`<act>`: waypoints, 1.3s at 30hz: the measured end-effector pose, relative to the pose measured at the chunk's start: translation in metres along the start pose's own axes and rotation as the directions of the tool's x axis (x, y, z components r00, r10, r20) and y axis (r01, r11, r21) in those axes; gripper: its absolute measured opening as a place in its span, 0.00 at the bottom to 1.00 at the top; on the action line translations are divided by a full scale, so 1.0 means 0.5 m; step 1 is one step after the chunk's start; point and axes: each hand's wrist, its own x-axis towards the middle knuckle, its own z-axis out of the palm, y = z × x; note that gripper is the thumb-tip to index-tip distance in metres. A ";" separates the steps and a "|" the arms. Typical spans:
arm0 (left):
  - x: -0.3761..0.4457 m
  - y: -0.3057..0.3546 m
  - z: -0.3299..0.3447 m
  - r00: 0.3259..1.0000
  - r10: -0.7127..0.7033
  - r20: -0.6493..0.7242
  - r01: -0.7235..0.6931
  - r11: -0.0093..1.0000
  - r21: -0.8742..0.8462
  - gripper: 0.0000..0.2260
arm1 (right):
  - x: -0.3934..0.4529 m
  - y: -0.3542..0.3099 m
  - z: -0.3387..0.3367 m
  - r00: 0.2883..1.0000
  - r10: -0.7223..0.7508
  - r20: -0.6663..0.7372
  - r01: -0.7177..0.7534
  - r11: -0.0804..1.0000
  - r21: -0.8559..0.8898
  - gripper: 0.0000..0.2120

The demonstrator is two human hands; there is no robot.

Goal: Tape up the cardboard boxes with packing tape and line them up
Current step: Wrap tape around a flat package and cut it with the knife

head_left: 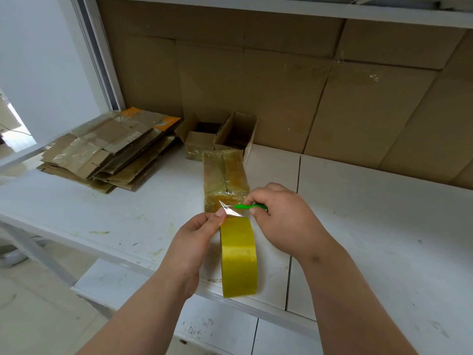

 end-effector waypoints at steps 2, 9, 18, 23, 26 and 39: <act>0.001 -0.001 -0.001 1.000 0.000 -0.005 0.000 1.000 0.002 0.22 | 0.006 -0.006 0.000 1.000 -0.008 0.001 0.008 1.000 -0.027 0.10; 0.006 -0.001 -0.005 1.000 0.001 -0.018 -0.001 1.000 0.002 0.24 | 0.027 -0.024 0.003 0.999 -0.048 0.006 0.049 0.992 -0.119 0.10; 0.015 0.001 -0.012 0.999 -0.020 -0.032 0.022 0.998 0.059 0.14 | 0.037 -0.022 0.007 1.000 -0.016 0.023 0.019 0.992 -0.125 0.10; 0.022 0.009 -0.019 0.999 -0.032 -0.030 0.035 0.997 0.072 0.11 | 0.028 0.016 -0.006 0.996 0.090 0.012 -0.088 0.986 -0.143 0.09; 0.021 0.013 -0.023 0.999 -0.042 -0.025 0.044 0.997 0.070 0.07 | 0.017 0.051 -0.002 0.986 0.166 0.027 -0.158 0.969 -0.188 0.10; 0.025 0.023 -0.012 0.997 -0.074 -0.038 0.079 0.986 0.144 0.08 | -0.023 0.102 0.083 0.922 0.387 -0.006 -0.375 0.889 -0.261 0.13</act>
